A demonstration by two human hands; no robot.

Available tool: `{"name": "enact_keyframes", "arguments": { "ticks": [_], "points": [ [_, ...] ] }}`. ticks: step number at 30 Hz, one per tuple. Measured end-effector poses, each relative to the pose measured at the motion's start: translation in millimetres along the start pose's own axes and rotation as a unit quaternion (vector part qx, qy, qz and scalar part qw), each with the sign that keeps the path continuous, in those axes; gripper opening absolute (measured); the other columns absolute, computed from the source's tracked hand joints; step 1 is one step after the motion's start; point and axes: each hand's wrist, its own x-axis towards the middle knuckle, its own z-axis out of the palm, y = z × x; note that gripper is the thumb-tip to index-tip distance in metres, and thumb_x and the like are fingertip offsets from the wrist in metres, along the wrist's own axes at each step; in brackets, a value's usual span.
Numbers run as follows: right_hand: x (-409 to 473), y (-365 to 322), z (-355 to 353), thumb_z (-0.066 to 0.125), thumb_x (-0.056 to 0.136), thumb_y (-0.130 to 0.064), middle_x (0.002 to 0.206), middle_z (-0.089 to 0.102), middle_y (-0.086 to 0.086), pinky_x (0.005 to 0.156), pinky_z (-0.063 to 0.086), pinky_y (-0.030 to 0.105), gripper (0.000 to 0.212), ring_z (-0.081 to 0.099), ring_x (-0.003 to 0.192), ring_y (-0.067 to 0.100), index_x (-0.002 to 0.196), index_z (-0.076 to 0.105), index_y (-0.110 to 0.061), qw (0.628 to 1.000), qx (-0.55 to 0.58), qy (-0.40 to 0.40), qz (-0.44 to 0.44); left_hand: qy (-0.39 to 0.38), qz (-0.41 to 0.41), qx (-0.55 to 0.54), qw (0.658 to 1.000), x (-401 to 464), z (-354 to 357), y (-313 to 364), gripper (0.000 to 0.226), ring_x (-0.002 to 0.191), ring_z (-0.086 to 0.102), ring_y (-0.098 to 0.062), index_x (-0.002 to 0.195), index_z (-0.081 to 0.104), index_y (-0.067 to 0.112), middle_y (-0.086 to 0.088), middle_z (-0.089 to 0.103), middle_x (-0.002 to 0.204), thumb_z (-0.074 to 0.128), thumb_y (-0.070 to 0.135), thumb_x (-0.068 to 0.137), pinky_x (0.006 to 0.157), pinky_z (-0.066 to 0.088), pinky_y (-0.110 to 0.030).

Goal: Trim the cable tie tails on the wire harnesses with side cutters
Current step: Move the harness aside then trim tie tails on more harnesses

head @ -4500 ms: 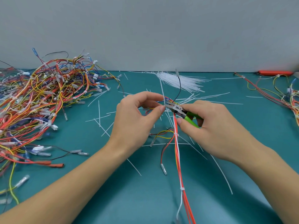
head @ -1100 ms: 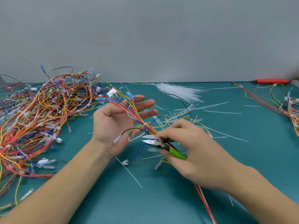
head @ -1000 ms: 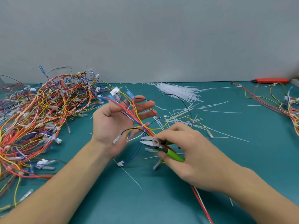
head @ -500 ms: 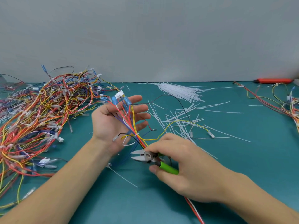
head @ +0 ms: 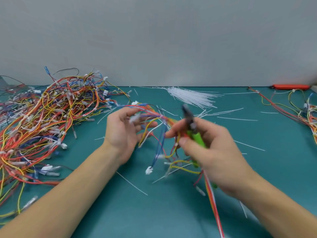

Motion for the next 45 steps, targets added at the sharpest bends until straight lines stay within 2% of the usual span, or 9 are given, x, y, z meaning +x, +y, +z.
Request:
{"name": "enact_keyframes", "arguments": {
  "ticks": [5,9,12,16,22,28,32,38,45],
  "points": [
    [22.3,-7.9,-30.2,0.065,0.081,-0.008,0.118,0.077,0.006,0.061,0.059,0.033,0.028,0.067,0.08,0.014,0.101,0.075,-0.024,0.956,0.26,0.113,0.076,-0.013,-0.006,0.036,0.999,1.4,0.9,-3.4,0.056,0.092,0.069,-0.028,0.124,0.067,0.011,-0.017,0.076,0.113,0.052,0.053,0.09,0.07,0.053,-0.037],
    [46.7,-14.1,-38.5,0.063,0.082,-0.009,0.12,0.076,0.005,0.067,0.062,0.039,0.028,0.072,0.083,0.018,0.108,0.069,-0.017,0.926,0.343,0.133,0.088,0.031,-0.015,0.128,0.991,-3.0,14.0,-19.0,0.039,0.075,0.07,-0.02,0.124,0.062,0.017,-0.007,0.078,0.106,0.062,0.045,0.097,0.05,0.049,-0.029],
    [75.4,-18.6,-41.0,0.06,0.093,-0.006,0.13,0.072,0.007,0.084,0.059,0.048,0.029,0.066,0.095,0.022,0.119,0.066,-0.016,0.937,0.309,0.119,0.112,0.006,-0.004,0.186,0.983,-6.2,17.4,-26.2,0.033,0.063,0.061,-0.02,0.12,0.061,0.019,-0.005,0.078,0.097,0.071,0.037,0.094,0.041,0.037,-0.025],
    [107.9,-19.3,-21.9,0.058,0.096,0.003,0.114,0.073,0.007,0.079,0.058,0.047,0.028,0.066,0.088,0.02,0.118,0.067,-0.013,0.963,0.183,0.142,0.14,-0.115,-0.041,0.101,0.987,-12.5,23.7,-24.1,0.049,0.066,0.063,-0.019,0.12,0.068,0.021,-0.012,0.077,0.109,0.063,0.057,0.088,0.045,0.037,-0.023],
    [111.7,2.7,10.4,0.063,0.096,-0.002,0.085,0.062,0.009,0.067,0.045,0.036,0.015,0.056,0.072,0.02,0.109,0.069,-0.008,0.967,-0.07,0.05,0.242,-0.091,-0.063,0.094,0.989,-11.1,19.6,-26.9,0.032,0.051,0.044,-0.007,0.108,0.07,0.017,0.001,0.068,0.077,0.077,0.037,0.085,0.041,0.022,-0.016],
    [102.7,-11.4,-59.5,0.067,0.096,-0.021,0.083,0.07,0.005,0.063,0.043,0.031,0.004,0.06,0.057,0.014,0.093,0.069,-0.02,0.962,-0.126,0.165,0.176,-0.046,-0.064,0.061,0.995,-5.5,16.2,-31.0,0.012,0.048,0.04,-0.011,0.102,0.071,0.012,0.002,0.059,0.067,0.073,0.021,0.093,0.039,0.023,-0.018],
    [71.8,10.3,-132.4,0.065,0.091,-0.033,0.08,0.07,0.01,0.056,0.048,0.031,0.018,0.061,0.063,0.027,0.095,0.07,-0.017,0.838,-0.457,0.168,0.247,-0.014,-0.067,0.024,0.997,-1.6,14.1,-29.1,0.017,0.048,0.039,-0.011,0.108,0.066,0.009,0.002,0.06,0.067,0.069,0.02,0.096,0.036,0.024,-0.018],
    [24.1,58.3,-184.3,0.057,0.093,-0.033,0.113,0.064,0.024,0.09,0.053,0.047,0.031,0.06,0.105,0.042,0.108,0.063,-0.007,0.7,-0.598,0.171,0.351,0.022,-0.041,0.041,0.998,2.8,14.0,-33.6,0.022,0.044,0.036,-0.008,0.101,0.066,0.017,0.005,0.053,0.061,0.066,0.038,0.098,0.041,0.021,-0.019],
    [34.0,54.8,-171.6,0.052,0.1,-0.028,0.129,0.055,0.023,0.101,0.045,0.052,0.031,0.044,0.126,0.044,0.118,0.062,-0.004,0.655,-0.639,0.159,0.37,0.029,-0.015,0.049,0.998,2.8,13.9,-36.8,0.023,0.047,0.036,-0.011,0.115,0.06,0.017,0.0,0.056,0.065,0.067,0.032,0.099,0.043,0.021,-0.021]
  ]
}}
